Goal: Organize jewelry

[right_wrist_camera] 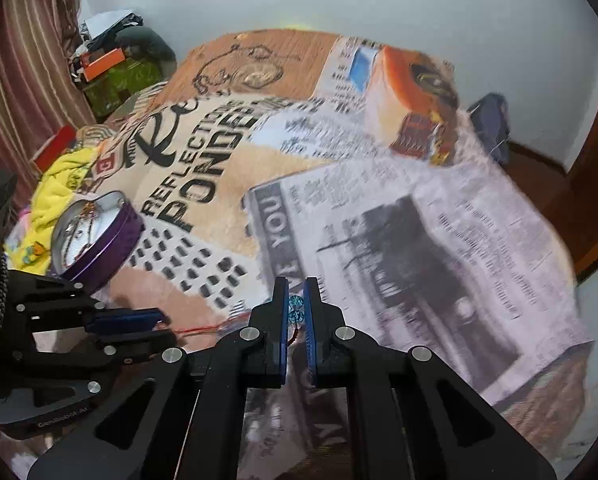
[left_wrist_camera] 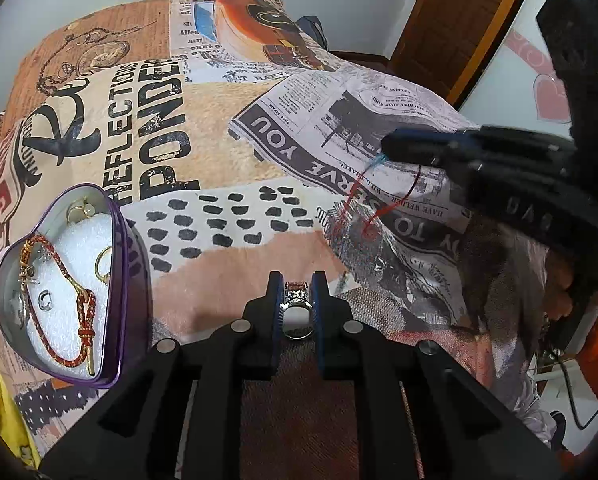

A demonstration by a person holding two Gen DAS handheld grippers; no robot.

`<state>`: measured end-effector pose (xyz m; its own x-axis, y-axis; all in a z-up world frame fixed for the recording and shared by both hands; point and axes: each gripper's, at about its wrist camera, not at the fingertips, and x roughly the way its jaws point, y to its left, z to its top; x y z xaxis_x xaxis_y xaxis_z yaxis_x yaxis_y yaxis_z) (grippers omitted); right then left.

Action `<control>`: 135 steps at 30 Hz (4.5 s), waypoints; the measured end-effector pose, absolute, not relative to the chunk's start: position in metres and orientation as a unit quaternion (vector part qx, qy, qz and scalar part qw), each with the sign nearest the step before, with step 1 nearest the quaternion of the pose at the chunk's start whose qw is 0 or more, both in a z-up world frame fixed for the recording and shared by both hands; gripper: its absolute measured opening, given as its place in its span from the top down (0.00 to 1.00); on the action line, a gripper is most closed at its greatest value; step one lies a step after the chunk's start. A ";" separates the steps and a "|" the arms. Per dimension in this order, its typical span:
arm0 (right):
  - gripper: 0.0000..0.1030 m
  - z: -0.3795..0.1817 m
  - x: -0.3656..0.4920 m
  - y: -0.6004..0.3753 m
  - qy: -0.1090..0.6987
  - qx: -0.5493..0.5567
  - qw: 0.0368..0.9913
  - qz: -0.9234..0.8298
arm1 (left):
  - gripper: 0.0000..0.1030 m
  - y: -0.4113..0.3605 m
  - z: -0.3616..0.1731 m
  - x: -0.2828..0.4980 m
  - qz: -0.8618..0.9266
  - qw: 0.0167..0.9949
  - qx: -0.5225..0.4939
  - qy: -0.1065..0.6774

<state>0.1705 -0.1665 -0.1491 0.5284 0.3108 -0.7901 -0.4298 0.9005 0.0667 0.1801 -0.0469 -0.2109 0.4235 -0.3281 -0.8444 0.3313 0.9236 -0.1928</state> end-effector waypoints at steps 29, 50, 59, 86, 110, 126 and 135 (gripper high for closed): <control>0.94 -0.084 0.157 -0.164 0.373 -0.037 0.898 0.228 | 0.90 0.032 -0.125 0.162 -0.118 0.912 -0.042 0.391; 0.94 -0.053 0.147 -0.057 0.322 -0.037 0.881 0.345 | 0.90 0.095 -0.129 0.149 -0.062 0.918 -0.065 0.386; 0.94 -0.069 0.152 -0.033 0.346 -0.041 0.866 0.358 | 0.90 0.092 -0.156 0.160 -0.086 0.903 -0.081 0.414; 0.94 -0.129 0.154 0.007 0.423 -0.076 0.824 0.369 | 0.66 0.121 -0.153 0.145 -0.014 0.914 -0.066 0.401; 0.58 -0.057 0.109 -0.045 0.341 -0.083 0.882 0.315 | 0.56 0.107 -0.067 0.093 0.018 0.951 -0.065 0.301; 0.42 0.077 -0.010 -0.110 0.100 0.010 0.954 0.283 | 0.41 0.058 0.051 -0.030 0.010 0.995 -0.040 0.090; 0.01 0.076 -0.032 -0.103 0.067 0.015 0.968 0.243 | 0.02 0.049 0.056 -0.067 0.049 0.997 -0.033 0.049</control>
